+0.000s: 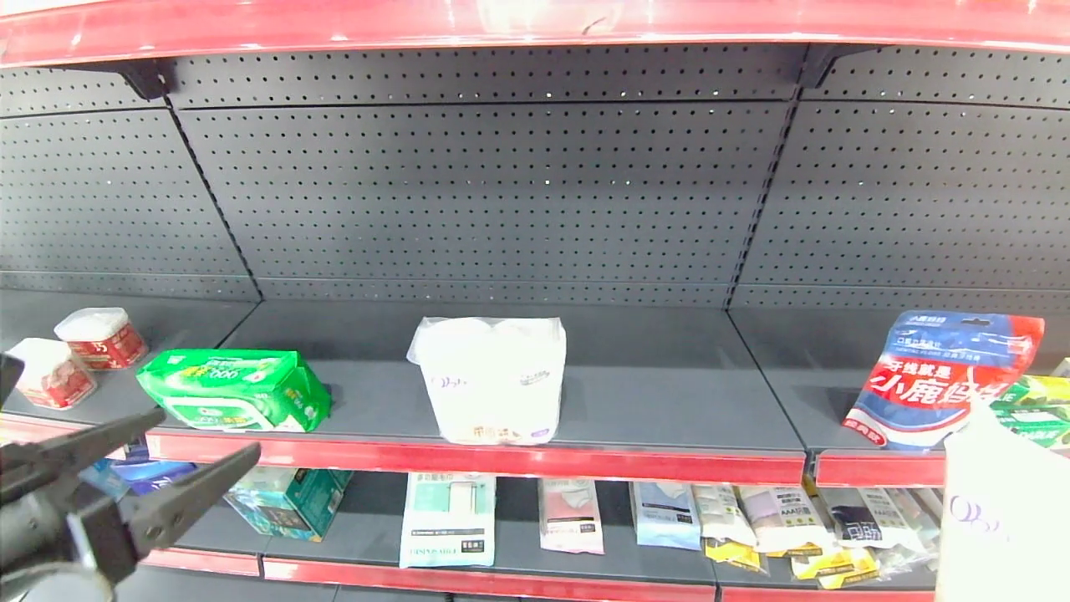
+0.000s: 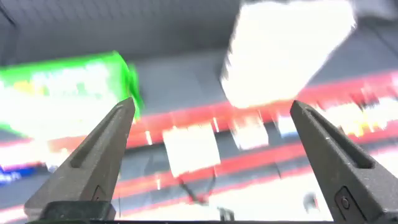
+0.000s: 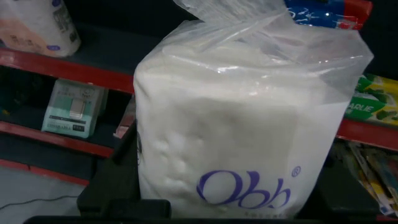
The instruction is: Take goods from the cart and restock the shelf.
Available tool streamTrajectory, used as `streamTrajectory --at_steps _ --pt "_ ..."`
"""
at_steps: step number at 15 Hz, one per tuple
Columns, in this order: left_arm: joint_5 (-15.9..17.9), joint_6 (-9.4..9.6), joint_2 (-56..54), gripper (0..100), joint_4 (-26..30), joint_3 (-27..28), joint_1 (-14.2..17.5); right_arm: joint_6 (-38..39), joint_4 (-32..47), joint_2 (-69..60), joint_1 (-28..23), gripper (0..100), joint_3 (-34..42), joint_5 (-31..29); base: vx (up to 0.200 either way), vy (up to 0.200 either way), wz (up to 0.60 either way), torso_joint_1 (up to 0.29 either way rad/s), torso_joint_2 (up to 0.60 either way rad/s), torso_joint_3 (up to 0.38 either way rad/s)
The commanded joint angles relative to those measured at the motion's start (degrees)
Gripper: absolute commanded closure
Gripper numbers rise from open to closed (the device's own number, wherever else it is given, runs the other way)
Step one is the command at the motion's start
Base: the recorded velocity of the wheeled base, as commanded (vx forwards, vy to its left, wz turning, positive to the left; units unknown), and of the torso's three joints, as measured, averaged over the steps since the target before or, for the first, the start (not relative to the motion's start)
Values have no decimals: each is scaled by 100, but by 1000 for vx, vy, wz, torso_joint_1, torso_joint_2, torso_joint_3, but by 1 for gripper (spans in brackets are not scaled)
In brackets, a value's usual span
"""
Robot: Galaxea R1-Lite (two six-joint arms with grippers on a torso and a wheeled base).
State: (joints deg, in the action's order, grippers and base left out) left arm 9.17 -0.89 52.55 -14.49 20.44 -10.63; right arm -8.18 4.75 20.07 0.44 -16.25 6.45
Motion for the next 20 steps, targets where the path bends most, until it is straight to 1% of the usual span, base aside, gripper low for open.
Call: streamTrajectory --at_steps 1,2,3,4,5,6,7,8,11,13,19,20 --pt "384 335 -2715 0 2416 153 -18 1 -1 173 0 100 -62 49 0 0 0 0 0 0" --pt "340 344 -3093 0 2917 241 -9 1 -1 217 0 100 -150 58 0 0 0 0 0 0" --pt "164 414 -3462 0 3216 232 43 1 8 358 18 100 -353 137 0 0 0 0 0 0" --pt "-3 449 -3647 0 3339 214 43 1 8 463 53 100 -458 296 0 0 0 0 0 0" --pt "-222 484 -4051 0 3787 197 43 -17 8 639 106 100 -651 586 0 0 0 0 0 0" --pt "-240 564 -4297 0 4113 214 43 -35 17 744 114 100 -748 603 0 0 0 0 0 0" --pt "-249 748 -4596 0 4420 197 43 -52 17 841 123 100 -854 630 0 0 0 0 0 0" --pt "-258 827 -4702 0 4570 179 43 -52 17 885 123 100 -889 621 0 0 0 0 0 0" --pt "-512 827 -4702 0 4570 91 43 -52 17 894 106 100 -906 577 0 0 0 0 0 0" --pt "-583 836 -4702 0 4578 65 43 -52 17 885 88 100 -880 568 0 0 0 0 0 0" --pt "-592 942 -4702 0 4570 -49 43 -35 17 903 88 100 -862 568 0 0 600 4 0 0" --pt "-600 977 -4702 0 4561 -58 43 -26 8 911 97 100 -862 577 0 0 0 0 0 0"
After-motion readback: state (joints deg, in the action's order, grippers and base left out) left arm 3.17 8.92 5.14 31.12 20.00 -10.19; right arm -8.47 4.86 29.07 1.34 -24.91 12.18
